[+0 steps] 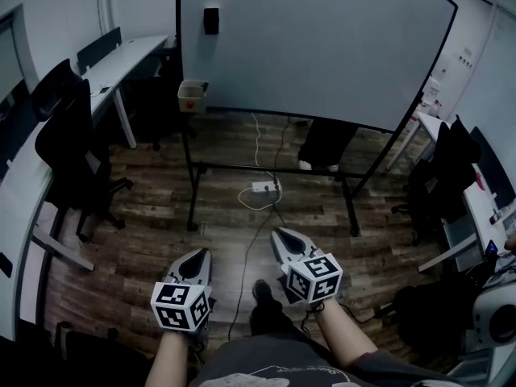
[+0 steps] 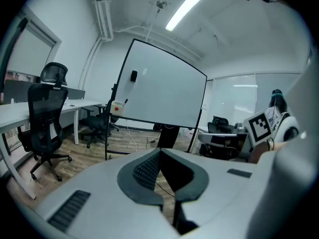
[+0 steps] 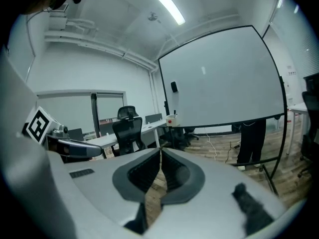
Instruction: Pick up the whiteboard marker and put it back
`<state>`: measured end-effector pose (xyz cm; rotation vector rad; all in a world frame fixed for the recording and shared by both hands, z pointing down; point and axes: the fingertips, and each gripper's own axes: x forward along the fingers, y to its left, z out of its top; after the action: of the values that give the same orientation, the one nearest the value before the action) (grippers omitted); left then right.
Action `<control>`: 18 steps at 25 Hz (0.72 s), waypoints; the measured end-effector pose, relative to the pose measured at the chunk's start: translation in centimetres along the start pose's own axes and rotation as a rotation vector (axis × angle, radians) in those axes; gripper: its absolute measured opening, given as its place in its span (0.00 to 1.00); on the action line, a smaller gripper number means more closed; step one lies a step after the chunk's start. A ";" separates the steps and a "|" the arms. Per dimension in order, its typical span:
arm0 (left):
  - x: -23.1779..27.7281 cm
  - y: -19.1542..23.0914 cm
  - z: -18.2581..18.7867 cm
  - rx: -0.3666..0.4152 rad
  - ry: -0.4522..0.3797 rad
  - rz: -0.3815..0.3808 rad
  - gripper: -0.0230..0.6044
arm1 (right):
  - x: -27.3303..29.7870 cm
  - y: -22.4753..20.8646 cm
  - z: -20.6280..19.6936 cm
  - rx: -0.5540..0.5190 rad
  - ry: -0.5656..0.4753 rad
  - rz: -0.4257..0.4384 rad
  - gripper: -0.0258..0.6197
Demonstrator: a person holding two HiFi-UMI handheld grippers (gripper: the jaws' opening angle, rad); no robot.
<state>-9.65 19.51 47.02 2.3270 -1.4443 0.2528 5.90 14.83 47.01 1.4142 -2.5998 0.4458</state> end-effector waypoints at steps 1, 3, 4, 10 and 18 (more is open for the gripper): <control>0.8 0.1 0.3 0.001 0.000 0.002 0.06 | 0.6 -0.6 0.2 0.004 0.000 0.004 0.08; 2.3 0.3 1.1 0.010 -0.001 0.006 0.06 | 2.0 -1.8 0.6 0.012 0.001 0.012 0.08; 3.0 0.4 1.4 0.014 -0.001 0.008 0.06 | 2.7 -2.5 0.8 0.015 0.002 0.016 0.08; 7.8 2.4 3.4 -0.001 0.003 0.054 0.06 | 7.3 -5.7 2.2 0.018 0.021 0.063 0.08; 13.6 4.3 6.9 -0.018 0.000 0.134 0.06 | 13.6 -10.6 5.5 0.010 0.036 0.138 0.08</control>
<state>-7.69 3.81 46.51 2.2189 -1.5983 0.2748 7.46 -3.15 47.42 1.2224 -2.6796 0.4980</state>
